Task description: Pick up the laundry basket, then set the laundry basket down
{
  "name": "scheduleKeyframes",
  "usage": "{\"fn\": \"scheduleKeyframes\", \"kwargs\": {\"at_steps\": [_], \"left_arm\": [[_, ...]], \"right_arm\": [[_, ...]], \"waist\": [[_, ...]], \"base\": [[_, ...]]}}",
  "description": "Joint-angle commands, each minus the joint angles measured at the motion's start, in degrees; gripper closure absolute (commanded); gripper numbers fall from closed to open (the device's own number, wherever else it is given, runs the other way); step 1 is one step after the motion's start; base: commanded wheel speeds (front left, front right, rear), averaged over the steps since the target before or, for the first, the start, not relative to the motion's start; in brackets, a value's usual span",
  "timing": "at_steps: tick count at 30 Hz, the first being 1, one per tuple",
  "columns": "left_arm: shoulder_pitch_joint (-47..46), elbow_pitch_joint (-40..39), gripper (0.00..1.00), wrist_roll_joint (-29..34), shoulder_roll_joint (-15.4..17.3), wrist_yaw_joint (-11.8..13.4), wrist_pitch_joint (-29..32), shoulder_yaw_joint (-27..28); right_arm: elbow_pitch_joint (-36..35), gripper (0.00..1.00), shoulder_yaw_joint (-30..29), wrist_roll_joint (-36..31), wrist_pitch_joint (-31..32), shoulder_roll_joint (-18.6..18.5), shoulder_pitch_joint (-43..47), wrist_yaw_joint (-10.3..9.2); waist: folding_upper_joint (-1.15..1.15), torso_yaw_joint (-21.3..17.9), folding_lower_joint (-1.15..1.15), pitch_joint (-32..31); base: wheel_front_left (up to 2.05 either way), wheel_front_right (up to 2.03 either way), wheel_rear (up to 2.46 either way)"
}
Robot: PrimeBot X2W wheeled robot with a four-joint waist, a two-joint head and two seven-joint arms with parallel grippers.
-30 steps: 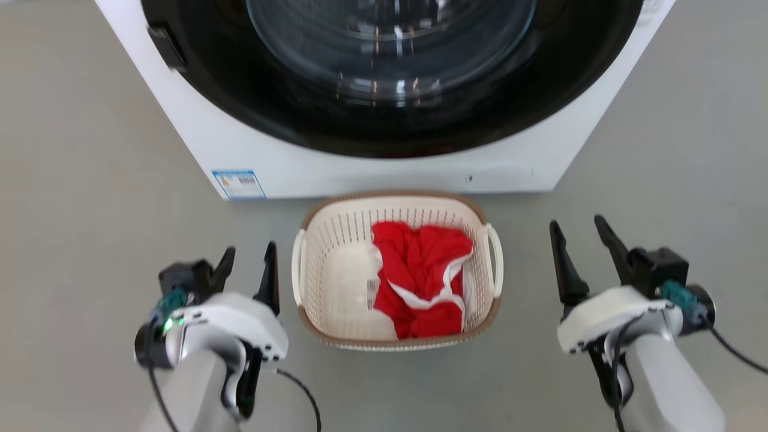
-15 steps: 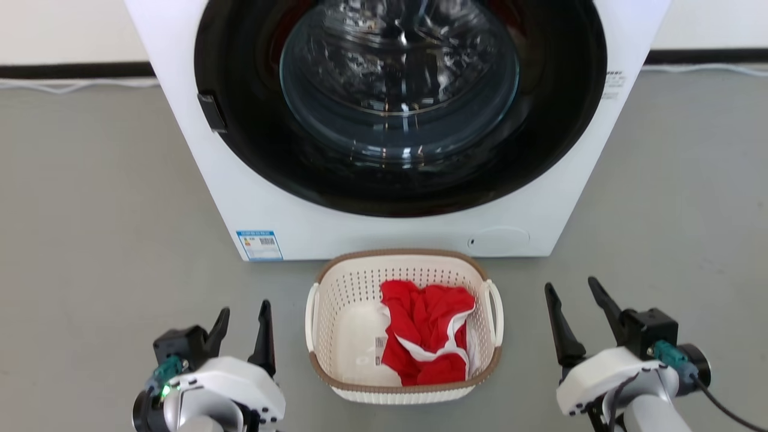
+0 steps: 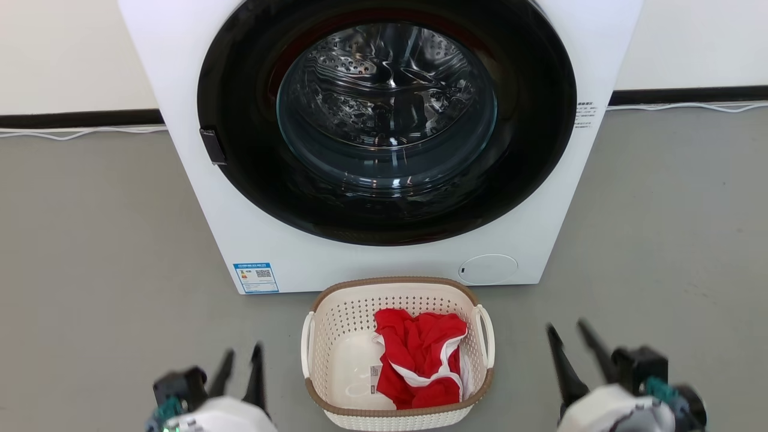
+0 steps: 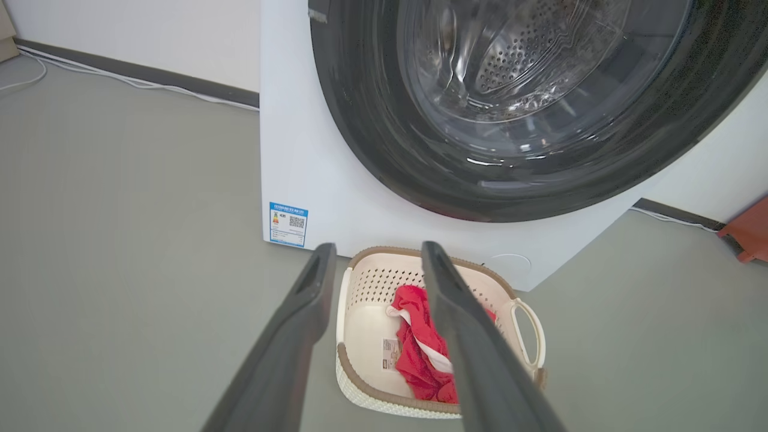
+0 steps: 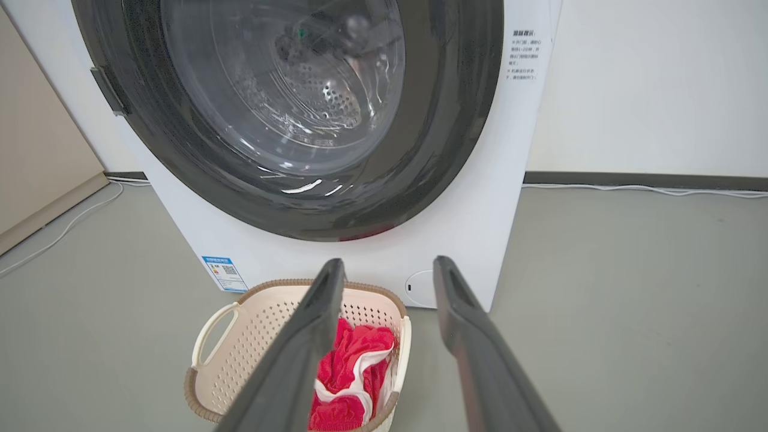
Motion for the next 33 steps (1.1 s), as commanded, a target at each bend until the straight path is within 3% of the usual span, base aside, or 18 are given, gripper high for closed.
{"fn": "scheduleKeyframes", "kwargs": {"at_steps": [1,8,12,33], "left_arm": [[0.17,0.24,1.00,-0.11,-0.05,-0.02,0.07,0.06],[0.05,-0.61,1.00,-3.91,-0.05,-0.46,1.47,1.02],[0.13,-1.26,1.00,-6.15,-0.05,-0.71,2.06,1.34],[0.24,-4.33,1.00,-17.23,-0.05,-1.98,5.30,3.29]], "right_arm": [[0.28,1.00,-0.07,0.13,0.13,0.01,0.19,0.00],[-0.39,1.00,-0.94,4.99,1.72,0.02,-0.03,0.02],[-1.15,1.00,-0.99,7.91,2.21,0.02,0.20,0.04],[-4.40,1.00,-1.97,22.15,5.24,0.03,0.69,0.10]], "waist": [[0.00,0.01,0.00,0.00],[0.00,0.06,0.13,-0.12],[0.00,0.09,0.01,0.01],[0.00,0.25,0.00,0.13]], "base": [[0.00,0.00,0.00],[0.00,0.00,0.00],[0.00,0.00,0.00],[0.00,0.00,0.00]]}}
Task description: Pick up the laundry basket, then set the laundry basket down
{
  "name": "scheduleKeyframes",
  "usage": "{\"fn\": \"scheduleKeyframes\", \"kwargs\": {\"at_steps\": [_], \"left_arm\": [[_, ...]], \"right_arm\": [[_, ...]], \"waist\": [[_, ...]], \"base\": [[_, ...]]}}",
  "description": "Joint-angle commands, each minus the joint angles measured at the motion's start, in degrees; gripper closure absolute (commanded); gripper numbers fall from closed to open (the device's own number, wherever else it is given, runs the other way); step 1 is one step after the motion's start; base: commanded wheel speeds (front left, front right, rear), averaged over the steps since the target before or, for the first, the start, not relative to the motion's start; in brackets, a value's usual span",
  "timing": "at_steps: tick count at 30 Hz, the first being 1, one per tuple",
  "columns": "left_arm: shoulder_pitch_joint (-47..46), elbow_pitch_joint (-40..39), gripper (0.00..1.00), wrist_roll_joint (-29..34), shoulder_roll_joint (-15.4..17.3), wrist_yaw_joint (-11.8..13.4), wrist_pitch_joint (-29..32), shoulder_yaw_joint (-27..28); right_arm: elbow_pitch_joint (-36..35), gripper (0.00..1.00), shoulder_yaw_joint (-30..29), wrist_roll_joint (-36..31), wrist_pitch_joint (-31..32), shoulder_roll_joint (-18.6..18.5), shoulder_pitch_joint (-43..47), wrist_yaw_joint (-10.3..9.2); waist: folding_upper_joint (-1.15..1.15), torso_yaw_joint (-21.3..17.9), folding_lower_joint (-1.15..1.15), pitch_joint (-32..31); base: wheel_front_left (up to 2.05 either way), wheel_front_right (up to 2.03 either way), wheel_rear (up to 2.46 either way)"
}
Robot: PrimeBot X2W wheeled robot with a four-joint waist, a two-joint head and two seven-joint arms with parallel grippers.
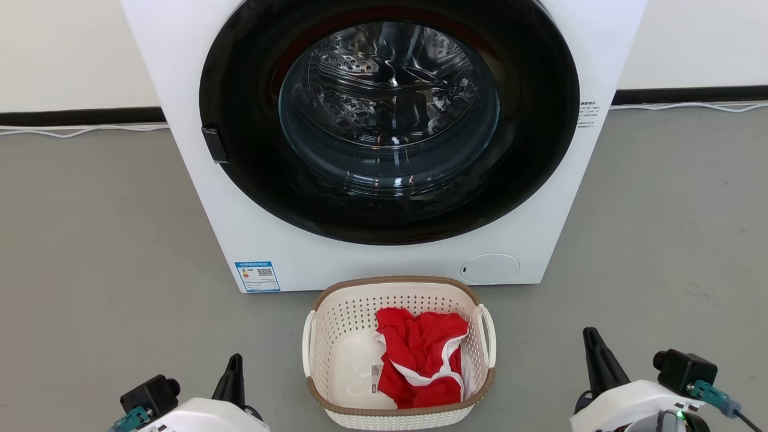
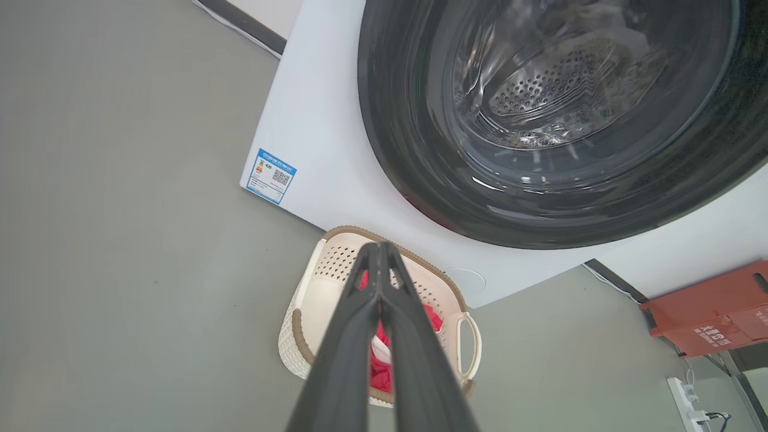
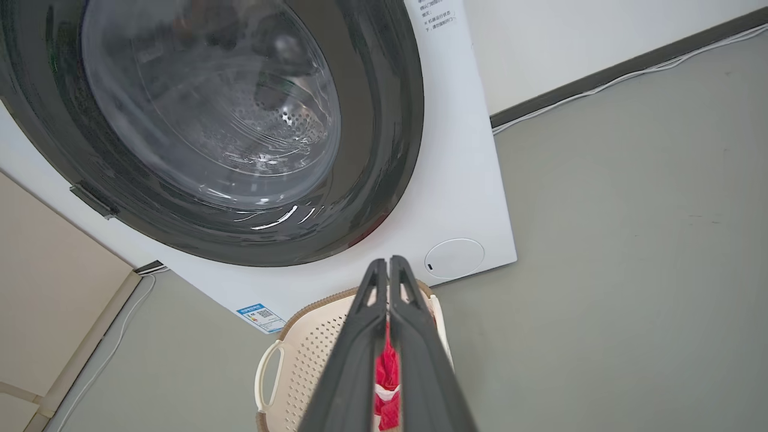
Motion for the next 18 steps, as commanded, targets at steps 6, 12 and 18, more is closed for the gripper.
{"fn": "scheduleKeyframes", "kwargs": {"at_steps": [6,12,18], "left_arm": [[-1.61,-2.62,1.00,-3.81,0.39,-0.82,0.91,1.36],[-1.60,-3.51,1.00,-7.14,0.39,-1.20,1.93,1.98],[-1.59,-4.39,1.00,-10.44,0.39,-1.58,2.94,2.61]], "right_arm": [[-2.78,1.00,-0.43,4.97,1.25,-0.12,-1.36,0.13],[-3.67,1.00,-0.81,9.25,2.25,-0.12,-1.27,0.15],[-4.56,1.00,-1.19,13.48,3.23,-0.11,-1.19,0.17]], "waist": [[0.00,0.05,-0.01,0.02],[0.00,0.10,-0.01,0.05],[0.00,0.14,-0.01,0.08]], "base": [[0.00,0.00,0.00],[0.00,0.00,0.00],[0.00,0.00,0.00]]}}
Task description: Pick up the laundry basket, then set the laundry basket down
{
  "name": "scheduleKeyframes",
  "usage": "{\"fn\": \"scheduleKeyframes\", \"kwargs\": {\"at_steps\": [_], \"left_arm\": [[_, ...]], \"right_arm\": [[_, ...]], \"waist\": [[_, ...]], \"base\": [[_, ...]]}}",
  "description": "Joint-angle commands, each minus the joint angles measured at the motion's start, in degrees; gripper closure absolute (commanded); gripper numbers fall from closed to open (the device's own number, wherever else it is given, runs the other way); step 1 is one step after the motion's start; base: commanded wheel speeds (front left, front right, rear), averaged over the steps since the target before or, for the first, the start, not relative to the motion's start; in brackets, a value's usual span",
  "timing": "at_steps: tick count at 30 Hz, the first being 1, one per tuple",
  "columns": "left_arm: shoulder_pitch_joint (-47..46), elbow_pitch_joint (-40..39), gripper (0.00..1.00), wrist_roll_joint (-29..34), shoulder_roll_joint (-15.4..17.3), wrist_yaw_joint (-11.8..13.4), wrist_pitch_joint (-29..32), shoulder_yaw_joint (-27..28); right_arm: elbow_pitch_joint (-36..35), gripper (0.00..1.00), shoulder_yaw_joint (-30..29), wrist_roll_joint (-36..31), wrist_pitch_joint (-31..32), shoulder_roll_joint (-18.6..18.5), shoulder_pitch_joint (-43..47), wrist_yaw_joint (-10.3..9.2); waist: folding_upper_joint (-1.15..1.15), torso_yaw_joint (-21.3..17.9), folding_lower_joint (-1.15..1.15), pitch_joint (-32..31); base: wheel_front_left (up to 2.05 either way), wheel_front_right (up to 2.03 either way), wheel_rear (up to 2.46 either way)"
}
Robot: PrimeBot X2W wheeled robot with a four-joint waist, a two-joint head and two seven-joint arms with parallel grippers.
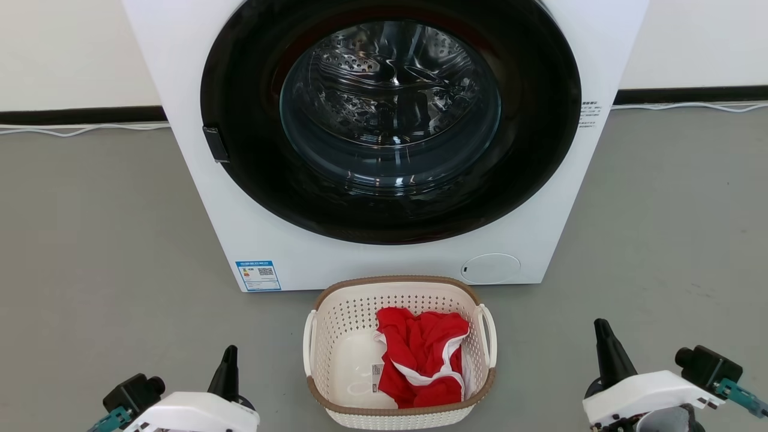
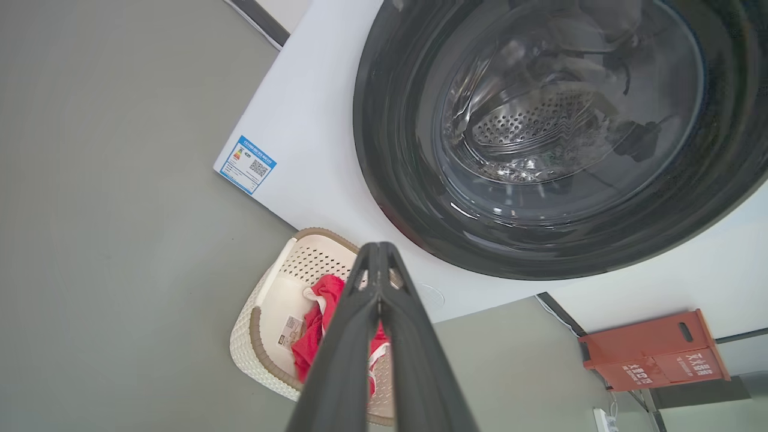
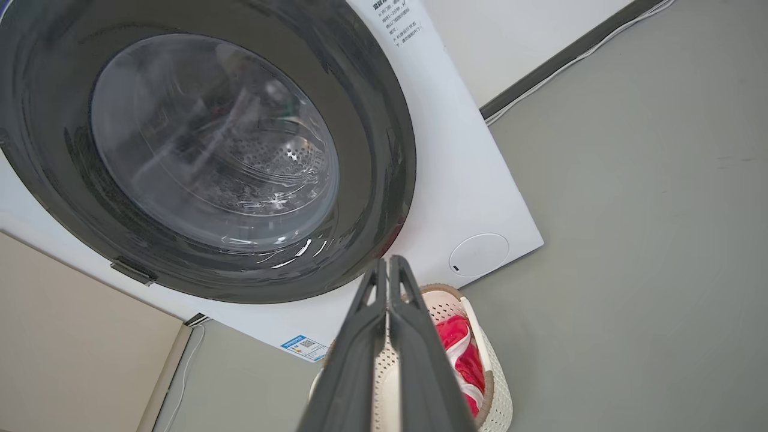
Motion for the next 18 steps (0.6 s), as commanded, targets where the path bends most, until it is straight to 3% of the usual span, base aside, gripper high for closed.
{"fn": "scheduleKeyframes", "kwargs": {"at_steps": [1,18], "left_arm": [[-1.59,-2.09,1.00,-1.80,0.45,-0.70,0.37,1.20],[-1.56,-4.60,1.00,-11.17,0.45,-1.77,3.24,2.98]], "right_arm": [[-2.19,1.00,0.08,2.21,0.60,-0.14,-1.20,0.17],[-4.71,1.00,-1.00,14.23,3.40,-0.13,-0.96,0.23]], "waist": [[0.00,0.02,0.00,0.01],[0.00,0.15,0.00,0.08]], "base": [[0.00,0.00,0.00],[0.00,0.00,0.00]]}}
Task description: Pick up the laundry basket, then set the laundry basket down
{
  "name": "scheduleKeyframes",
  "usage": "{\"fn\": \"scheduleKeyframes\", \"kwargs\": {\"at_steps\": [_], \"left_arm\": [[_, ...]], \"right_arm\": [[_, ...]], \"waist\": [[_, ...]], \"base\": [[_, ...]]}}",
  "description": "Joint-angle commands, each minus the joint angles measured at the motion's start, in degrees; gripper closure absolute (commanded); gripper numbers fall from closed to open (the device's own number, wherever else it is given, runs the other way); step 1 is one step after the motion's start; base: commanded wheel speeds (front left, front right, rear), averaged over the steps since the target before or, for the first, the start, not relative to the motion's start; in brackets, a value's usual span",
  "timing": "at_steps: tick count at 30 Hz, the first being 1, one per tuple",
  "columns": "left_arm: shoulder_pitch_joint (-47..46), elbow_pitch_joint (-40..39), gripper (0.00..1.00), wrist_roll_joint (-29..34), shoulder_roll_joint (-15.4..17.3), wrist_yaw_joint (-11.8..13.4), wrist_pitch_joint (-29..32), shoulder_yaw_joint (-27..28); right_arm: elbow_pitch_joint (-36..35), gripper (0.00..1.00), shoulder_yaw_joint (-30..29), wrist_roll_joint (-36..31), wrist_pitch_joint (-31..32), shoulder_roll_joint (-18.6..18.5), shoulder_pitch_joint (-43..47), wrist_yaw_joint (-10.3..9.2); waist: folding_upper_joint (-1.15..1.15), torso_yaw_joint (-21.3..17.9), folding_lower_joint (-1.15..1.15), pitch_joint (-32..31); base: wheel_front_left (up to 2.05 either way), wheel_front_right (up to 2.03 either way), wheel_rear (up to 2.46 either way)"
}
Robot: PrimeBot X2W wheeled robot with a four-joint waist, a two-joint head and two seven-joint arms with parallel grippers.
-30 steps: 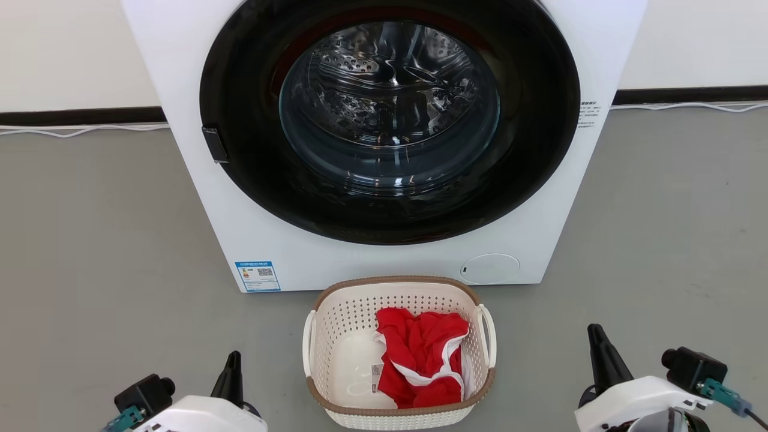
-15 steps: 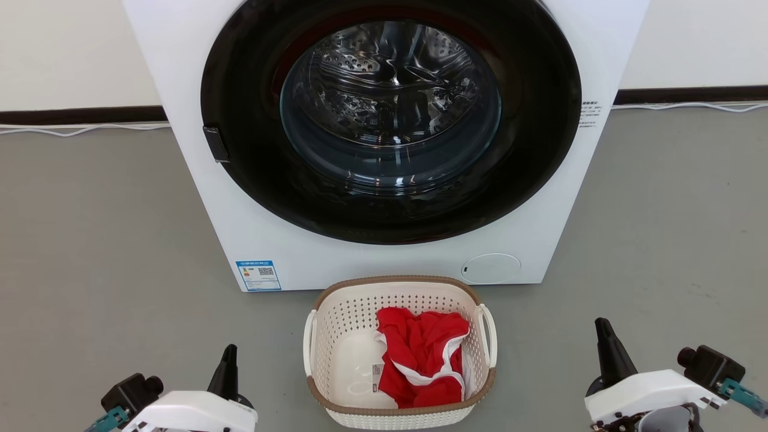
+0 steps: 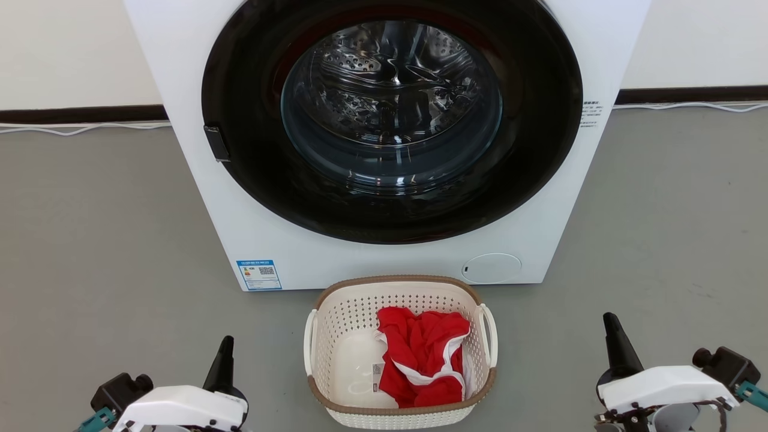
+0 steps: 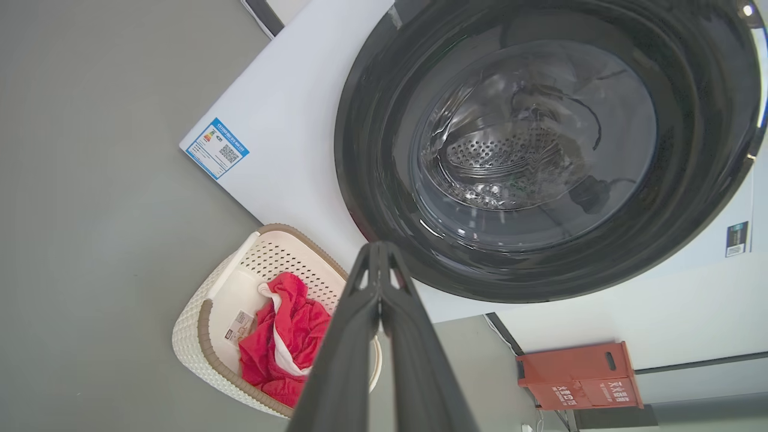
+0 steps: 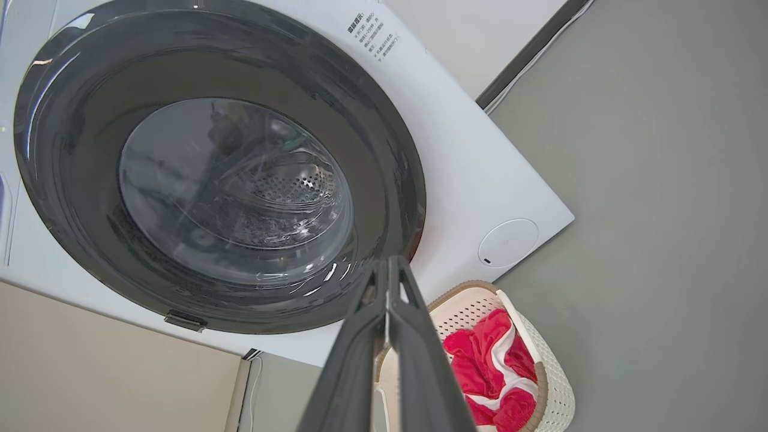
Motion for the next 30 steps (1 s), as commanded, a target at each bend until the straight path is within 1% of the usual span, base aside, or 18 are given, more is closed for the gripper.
{"fn": "scheduleKeyframes", "kwargs": {"at_steps": [1,17,30], "left_arm": [[-1.56,-2.07,1.00,-2.04,0.49,-0.76,0.42,1.46],[-1.54,-4.28,1.00,-10.33,0.49,-1.71,2.95,3.02],[-1.52,-6.35,1.00,-18.07,0.50,-2.60,5.31,4.47]], "right_arm": [[-2.23,1.00,0.39,2.42,0.60,-0.16,-1.02,0.23],[-4.46,1.00,-0.56,13.05,3.08,-0.15,-0.81,0.28],[-6.55,1.00,-1.45,22.97,5.40,-0.14,-0.61,0.33]], "waist": [[0.00,0.02,0.00,0.01],[0.00,0.14,0.00,0.08],[0.00,0.25,0.00,0.14]], "base": [[0.00,0.00,0.00],[0.00,0.00,0.00],[0.00,0.00,0.00]]}}
